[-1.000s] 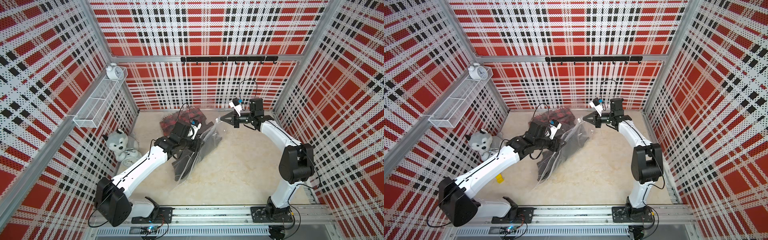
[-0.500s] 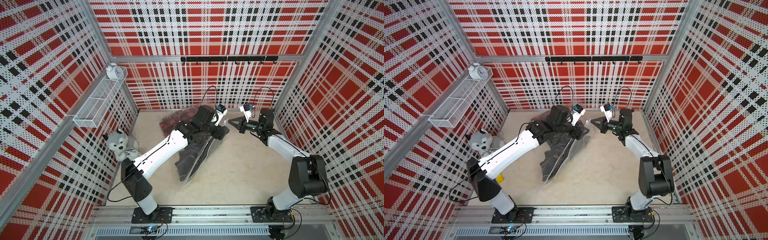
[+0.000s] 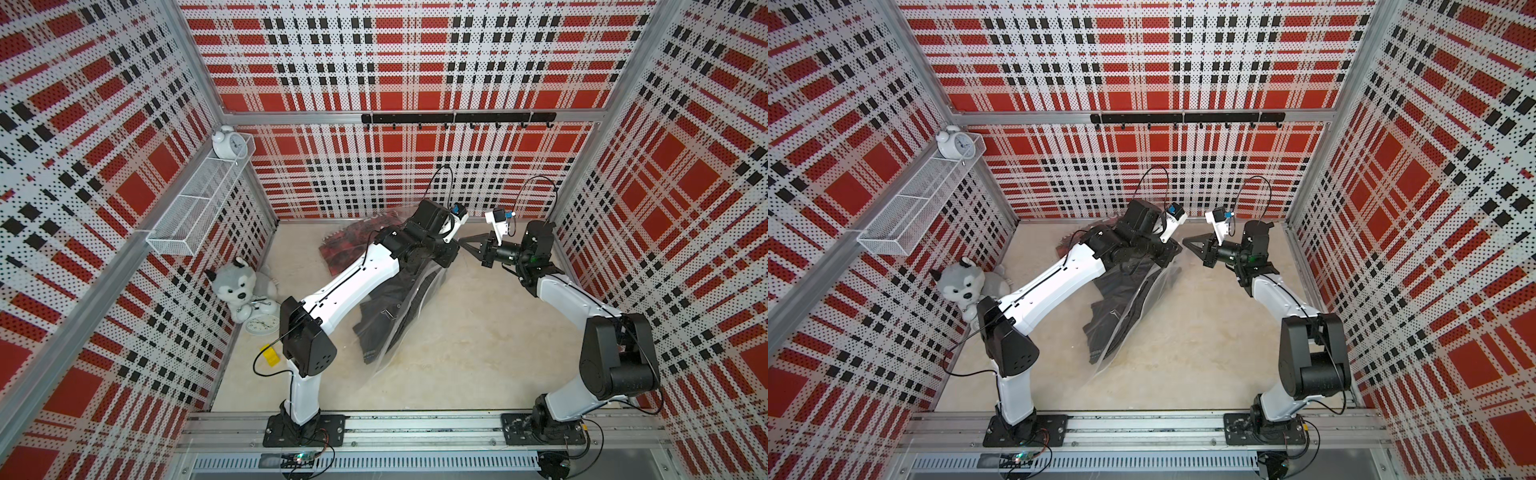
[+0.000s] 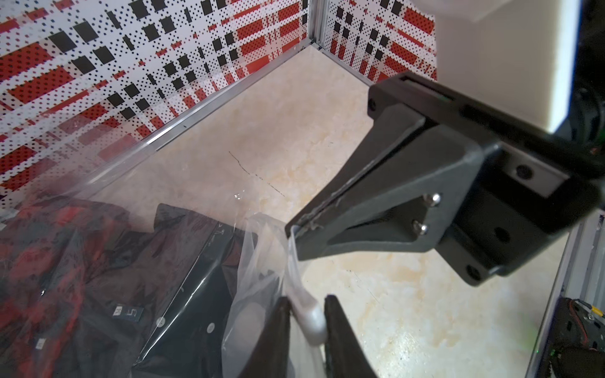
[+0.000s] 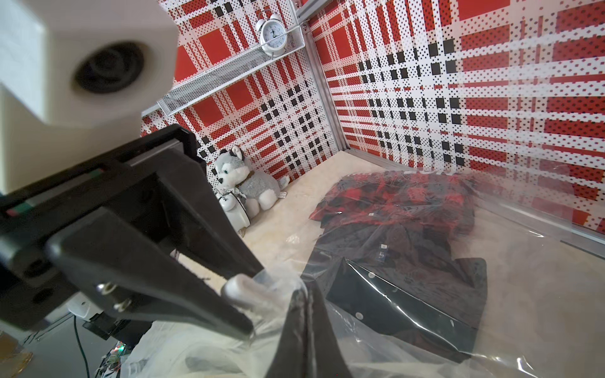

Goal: Place the folded shirt into the vacuum bag
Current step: Close the vacuum bag at the center of the board.

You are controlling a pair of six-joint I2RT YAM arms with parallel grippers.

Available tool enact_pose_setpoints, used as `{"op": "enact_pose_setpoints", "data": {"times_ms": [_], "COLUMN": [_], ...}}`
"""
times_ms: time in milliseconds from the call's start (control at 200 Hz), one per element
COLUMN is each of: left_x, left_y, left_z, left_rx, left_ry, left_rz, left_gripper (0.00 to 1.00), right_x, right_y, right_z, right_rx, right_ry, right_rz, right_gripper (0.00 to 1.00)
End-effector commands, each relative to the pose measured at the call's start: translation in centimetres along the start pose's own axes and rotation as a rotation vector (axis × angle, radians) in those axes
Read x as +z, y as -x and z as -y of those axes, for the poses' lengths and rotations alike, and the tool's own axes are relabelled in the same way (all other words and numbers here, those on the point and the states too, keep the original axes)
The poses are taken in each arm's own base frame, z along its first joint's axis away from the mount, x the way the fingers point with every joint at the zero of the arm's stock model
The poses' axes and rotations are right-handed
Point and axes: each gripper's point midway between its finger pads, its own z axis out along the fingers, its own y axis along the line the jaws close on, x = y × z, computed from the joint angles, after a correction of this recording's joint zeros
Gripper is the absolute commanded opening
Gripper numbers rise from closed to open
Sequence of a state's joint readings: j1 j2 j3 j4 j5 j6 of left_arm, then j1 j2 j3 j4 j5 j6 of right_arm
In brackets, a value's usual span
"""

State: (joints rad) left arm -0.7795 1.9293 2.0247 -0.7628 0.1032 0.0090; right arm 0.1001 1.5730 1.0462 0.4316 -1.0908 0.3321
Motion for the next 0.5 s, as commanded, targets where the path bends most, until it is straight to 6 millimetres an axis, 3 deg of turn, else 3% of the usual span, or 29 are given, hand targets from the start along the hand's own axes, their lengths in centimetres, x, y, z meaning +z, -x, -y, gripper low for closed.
{"op": "enact_pose_setpoints", "data": {"times_ms": [0, 140, 496], "left_x": [0.3, 0.7, 1.4], "left_y": [-0.4, -1.0, -2.2], "left_z": [-0.1, -0.6, -1.1], "left_rx": [0.020, 0.035, 0.067], "left_ry": [-0.003, -0.007, -0.009], "left_rz": [-0.035, -0.083, -0.165], "left_gripper": [0.25, 0.29, 0.24], "right_x": [-0.6, -0.6, -0.1], "right_y": [2.0, 1.9, 1.4], "right_z": [-1.8, -2.2, -2.3], "right_rx": [-0.084, -0.088, -0.087], "right_ry": [0.029, 0.047, 0.057], "right_rz": [0.029, 0.018, -0.001], "right_gripper": [0.00, 0.00, 0.00]}}
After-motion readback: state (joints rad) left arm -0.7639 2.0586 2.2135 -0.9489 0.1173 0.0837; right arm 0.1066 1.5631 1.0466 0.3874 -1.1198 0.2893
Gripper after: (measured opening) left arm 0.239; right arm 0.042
